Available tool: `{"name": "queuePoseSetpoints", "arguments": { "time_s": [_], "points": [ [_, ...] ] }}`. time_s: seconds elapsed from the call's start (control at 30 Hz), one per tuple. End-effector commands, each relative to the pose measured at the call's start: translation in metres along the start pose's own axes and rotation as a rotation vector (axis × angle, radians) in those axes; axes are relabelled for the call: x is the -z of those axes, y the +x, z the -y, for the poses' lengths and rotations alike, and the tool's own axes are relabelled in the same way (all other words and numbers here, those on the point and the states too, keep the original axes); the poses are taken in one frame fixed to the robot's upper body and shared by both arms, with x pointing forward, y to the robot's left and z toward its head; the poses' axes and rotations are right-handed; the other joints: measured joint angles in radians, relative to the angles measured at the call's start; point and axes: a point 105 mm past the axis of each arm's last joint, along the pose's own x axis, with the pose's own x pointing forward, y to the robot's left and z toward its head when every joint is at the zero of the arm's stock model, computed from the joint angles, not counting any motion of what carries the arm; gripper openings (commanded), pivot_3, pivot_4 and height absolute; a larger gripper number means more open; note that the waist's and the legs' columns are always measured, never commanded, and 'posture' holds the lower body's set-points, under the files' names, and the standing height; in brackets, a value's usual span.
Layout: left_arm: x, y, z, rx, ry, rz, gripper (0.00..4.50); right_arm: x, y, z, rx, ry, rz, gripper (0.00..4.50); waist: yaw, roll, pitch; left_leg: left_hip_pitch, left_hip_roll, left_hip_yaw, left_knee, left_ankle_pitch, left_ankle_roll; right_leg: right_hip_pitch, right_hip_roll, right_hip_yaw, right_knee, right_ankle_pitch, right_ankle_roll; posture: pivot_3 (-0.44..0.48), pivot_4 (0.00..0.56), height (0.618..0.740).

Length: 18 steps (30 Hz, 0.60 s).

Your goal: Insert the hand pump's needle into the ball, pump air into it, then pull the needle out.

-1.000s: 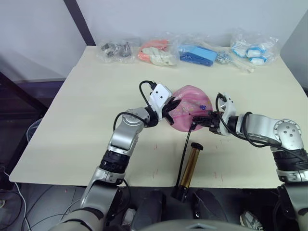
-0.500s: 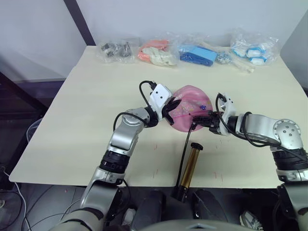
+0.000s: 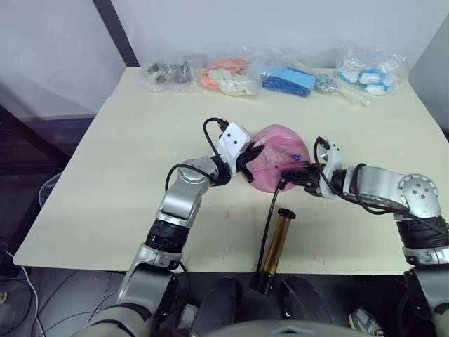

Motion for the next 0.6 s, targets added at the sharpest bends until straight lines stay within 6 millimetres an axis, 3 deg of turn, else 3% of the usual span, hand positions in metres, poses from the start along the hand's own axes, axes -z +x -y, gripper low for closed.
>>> {"name": "queuePoseSetpoints", "arguments": {
  "time_s": [0.03,0.6],
  "points": [
    [0.0196,0.0026,0.0140,0.050,-0.026,-0.063,0.07,0.0049,0.0002,0.0018,0.014,0.004,-0.018,0.33,0.000,0.000,0.000,0.000,0.000,0.000,0.000,0.000,0.000,0.000,0.000,0.000,0.000,0.000,0.000,0.000,0.150,0.740],
    [0.0226,0.0023,0.0185,0.065,-0.024,-0.068,0.07,0.0012,0.0066,-0.0014,0.023,0.072,0.012,0.33,-0.002,0.000,0.000,0.001,0.000,0.000,0.000,0.000,0.000,0.000,0.000,0.000,0.000,0.000,0.000,0.000,0.150,0.740]
  ]
}}
